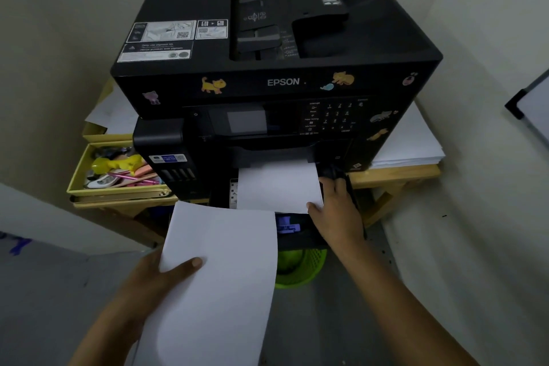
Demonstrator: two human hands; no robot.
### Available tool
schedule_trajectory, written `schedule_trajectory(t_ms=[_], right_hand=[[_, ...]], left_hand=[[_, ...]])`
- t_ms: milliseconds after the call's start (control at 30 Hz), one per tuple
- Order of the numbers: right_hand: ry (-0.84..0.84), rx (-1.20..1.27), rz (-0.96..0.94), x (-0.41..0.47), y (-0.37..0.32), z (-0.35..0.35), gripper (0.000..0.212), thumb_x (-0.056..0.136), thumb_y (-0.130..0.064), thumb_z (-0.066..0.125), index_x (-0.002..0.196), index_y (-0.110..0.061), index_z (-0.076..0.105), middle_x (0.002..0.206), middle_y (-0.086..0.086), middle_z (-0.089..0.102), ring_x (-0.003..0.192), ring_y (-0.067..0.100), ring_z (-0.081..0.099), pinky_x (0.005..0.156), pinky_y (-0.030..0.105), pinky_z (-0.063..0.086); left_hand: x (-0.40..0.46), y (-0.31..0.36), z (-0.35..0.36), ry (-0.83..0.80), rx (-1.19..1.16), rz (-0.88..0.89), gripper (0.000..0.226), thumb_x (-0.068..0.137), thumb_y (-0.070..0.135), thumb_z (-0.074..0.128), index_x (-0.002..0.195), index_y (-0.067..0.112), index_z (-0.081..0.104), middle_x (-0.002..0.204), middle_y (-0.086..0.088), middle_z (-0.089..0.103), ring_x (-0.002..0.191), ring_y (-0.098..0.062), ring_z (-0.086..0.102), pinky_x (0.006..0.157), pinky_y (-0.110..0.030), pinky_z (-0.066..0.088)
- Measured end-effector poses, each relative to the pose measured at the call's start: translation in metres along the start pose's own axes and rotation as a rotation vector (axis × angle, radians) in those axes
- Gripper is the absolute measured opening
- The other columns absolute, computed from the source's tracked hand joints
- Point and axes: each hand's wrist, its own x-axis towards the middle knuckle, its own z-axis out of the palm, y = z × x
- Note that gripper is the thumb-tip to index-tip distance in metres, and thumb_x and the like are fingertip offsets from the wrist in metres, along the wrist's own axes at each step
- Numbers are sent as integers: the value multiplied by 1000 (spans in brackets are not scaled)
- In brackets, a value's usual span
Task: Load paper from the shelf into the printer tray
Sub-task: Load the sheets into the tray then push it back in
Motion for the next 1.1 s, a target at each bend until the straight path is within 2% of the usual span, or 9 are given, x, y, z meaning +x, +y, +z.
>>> schedule_trajectory(t_ms=[100, 167, 267, 467, 633, 767, 867, 1000, 1100], right_hand=[[-20, 78, -132, -2, 2, -1, 60, 95, -41, 71, 148, -26, 49, 142, 2, 42, 127, 26, 49, 90, 39, 59], [-74, 111, -228, 0, 4, -2, 59, 93, -39, 73, 147, -30, 53, 143, -3, 43, 131, 22, 44, 104, 39, 52], [-123, 104, -284, 5, 3, -2, 54, 90, -38, 78, 141, -34, 63, 143, -4, 46, 134, 21, 41, 112, 36, 45], [-131, -14, -404, 12, 3, 1, 31, 94, -30, 75, 124, -24, 76, 133, -2, 57, 131, 22, 46, 104, 41, 49], [-134, -36, -425, 14, 2, 3, 29, 96, -30, 72, 124, -23, 77, 134, -3, 59, 131, 22, 47, 102, 39, 48], [-165, -27, -424, 17, 1, 2, 31, 98, -30, 69, 127, -22, 76, 131, -3, 59, 129, 21, 48, 99, 39, 49], [-178, -13, -416, 18, 2, 2, 32, 97, -31, 69, 128, -22, 75, 130, -4, 59, 128, 20, 49, 99, 40, 50], [-187, 3, -416, 18, 4, 2, 36, 95, -34, 72, 129, -23, 75, 130, -4, 59, 128, 20, 50, 100, 39, 50], [-197, 0, -423, 19, 3, 1, 36, 95, -34, 73, 129, -22, 75, 130, -4, 60, 128, 19, 50, 101, 38, 49]], left_hand=[[-11, 3, -3, 15, 8, 6, 68, 63, 52, 92, 116, 15, 70, 89, -5, 83, 74, -28, 80, 66, -42, 63], [-16, 5, -7, 18, 20, -13, 81, 49, 61, 89, 115, 18, 70, 92, -5, 83, 77, -29, 80, 70, -45, 63], [-19, 4, -11, 42, 26, -11, 87, 40, 64, 85, 114, 20, 69, 93, -5, 83, 78, -30, 80, 74, -50, 63], [-25, 8, -8, 69, 62, 22, 74, 59, 57, 90, 119, 22, 67, 97, -5, 81, 80, -28, 79, 69, -45, 64], [-22, 7, -6, 82, 108, 9, 59, 73, 48, 85, 122, 21, 65, 100, -5, 79, 82, -28, 78, 68, -42, 62], [-23, 11, -5, 82, 144, 2, 73, 58, 63, 89, 117, 25, 67, 99, -2, 80, 81, -26, 79, 71, -45, 64], [-23, 12, -7, 90, 162, -8, 84, 47, 71, 81, 117, 27, 67, 103, -1, 80, 84, -26, 79, 77, -51, 64], [-26, 16, -6, 94, 206, 28, 82, 49, 71, 81, 118, 29, 66, 105, 1, 79, 85, -23, 79, 76, -51, 65], [-27, 21, -2, 82, 266, 53, 67, 68, 60, 86, 122, 26, 65, 106, 0, 77, 84, -23, 77, 73, -48, 65]])
